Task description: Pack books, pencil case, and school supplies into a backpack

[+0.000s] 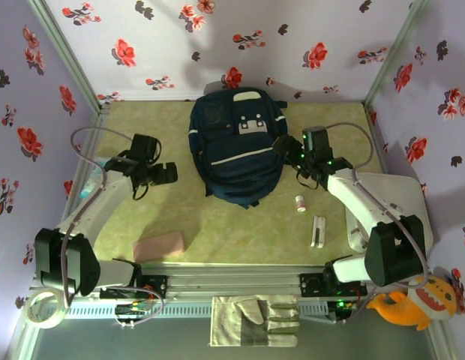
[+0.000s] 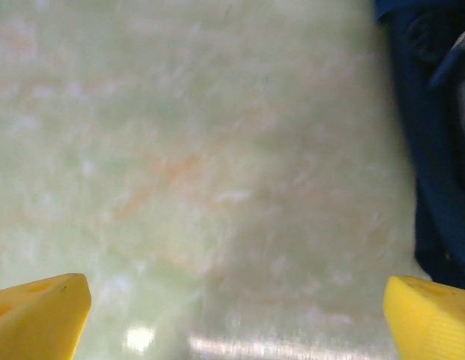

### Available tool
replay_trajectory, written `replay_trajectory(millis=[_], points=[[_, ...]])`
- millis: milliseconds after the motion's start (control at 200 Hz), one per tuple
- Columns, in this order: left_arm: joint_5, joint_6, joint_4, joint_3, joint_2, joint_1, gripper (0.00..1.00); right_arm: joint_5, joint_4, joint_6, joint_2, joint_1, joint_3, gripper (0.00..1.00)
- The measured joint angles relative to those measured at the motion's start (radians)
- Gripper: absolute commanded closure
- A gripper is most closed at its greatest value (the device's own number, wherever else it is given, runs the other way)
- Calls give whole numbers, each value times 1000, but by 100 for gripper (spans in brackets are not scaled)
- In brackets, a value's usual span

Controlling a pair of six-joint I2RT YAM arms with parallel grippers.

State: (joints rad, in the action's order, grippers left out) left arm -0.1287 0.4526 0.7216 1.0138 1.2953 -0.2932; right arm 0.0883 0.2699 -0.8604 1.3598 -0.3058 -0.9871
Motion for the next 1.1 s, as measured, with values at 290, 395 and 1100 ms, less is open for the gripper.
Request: replay_trajectory(millis=[290,395,1100], points=[[131,286,163,-168,-159,-48,0,-66,43,66,9,-9,-27,3],[150,374,210,-199,-194,-118,0,-66,32,68,39,-17,-41,3],[156,637,113,-237,57,-440,2,-40,-6,68,88,-23,-68,5]])
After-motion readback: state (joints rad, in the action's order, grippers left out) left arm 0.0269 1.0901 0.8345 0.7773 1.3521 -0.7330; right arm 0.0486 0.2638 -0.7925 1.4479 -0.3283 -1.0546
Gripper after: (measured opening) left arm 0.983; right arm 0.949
